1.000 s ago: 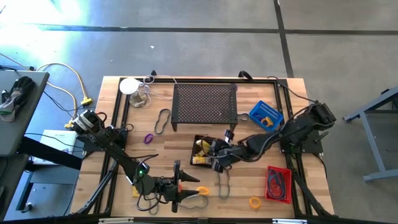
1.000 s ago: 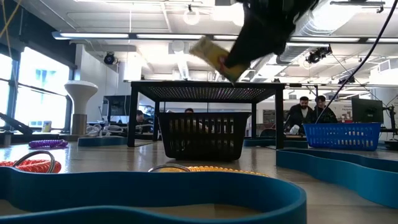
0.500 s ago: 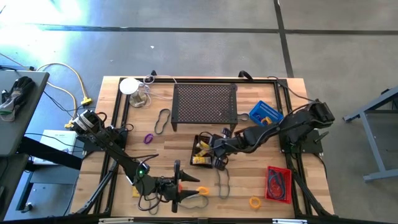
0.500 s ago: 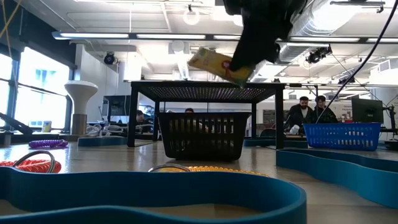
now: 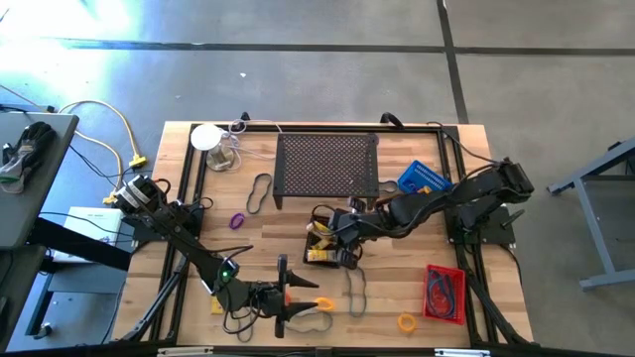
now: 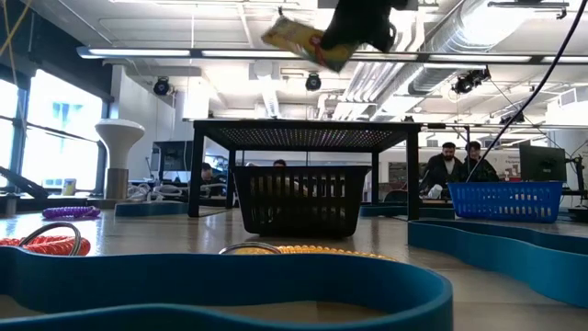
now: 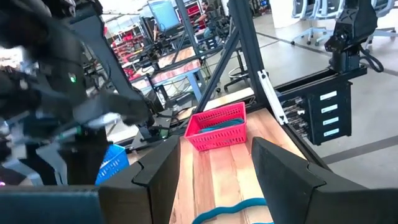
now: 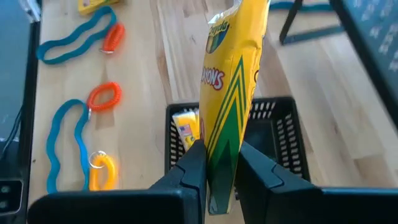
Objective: Pick & Place Office Desk Supplies
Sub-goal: Put the yellow crayon box into the black bin
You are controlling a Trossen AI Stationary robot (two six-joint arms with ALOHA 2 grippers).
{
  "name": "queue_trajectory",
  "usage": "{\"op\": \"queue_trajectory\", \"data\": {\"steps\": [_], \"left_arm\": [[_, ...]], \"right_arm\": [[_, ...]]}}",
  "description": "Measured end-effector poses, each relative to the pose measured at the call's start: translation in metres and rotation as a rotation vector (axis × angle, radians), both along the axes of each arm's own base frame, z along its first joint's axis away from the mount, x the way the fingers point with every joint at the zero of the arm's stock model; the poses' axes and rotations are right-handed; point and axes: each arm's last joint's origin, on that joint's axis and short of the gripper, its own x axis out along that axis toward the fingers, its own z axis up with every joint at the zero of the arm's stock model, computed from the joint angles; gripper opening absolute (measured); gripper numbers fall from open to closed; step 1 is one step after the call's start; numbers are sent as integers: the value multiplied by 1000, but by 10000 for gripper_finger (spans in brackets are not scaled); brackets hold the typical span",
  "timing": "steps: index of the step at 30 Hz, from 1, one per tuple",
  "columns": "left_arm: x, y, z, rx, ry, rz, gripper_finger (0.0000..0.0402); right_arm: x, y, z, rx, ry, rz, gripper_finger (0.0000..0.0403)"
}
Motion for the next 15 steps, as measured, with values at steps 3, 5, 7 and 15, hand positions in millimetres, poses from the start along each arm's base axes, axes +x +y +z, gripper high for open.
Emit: {"op": "queue_trajectory", "data": {"steps": [3,5,7,15], "left_arm": [[0,0,0,-1,0,0,191],[0,0,0,-3,0,0,191],[0,0,0,-2,0,0,191],[0,0,-2,10,13,0,191]], "right_arm": [[-1,0,11,-40,3,4,50],[-1,-2,16,-59,7,-14,50],[-2,-7,15,-76,32,-33,50],[1,-20,-6,-74,179,-138,50]]}}
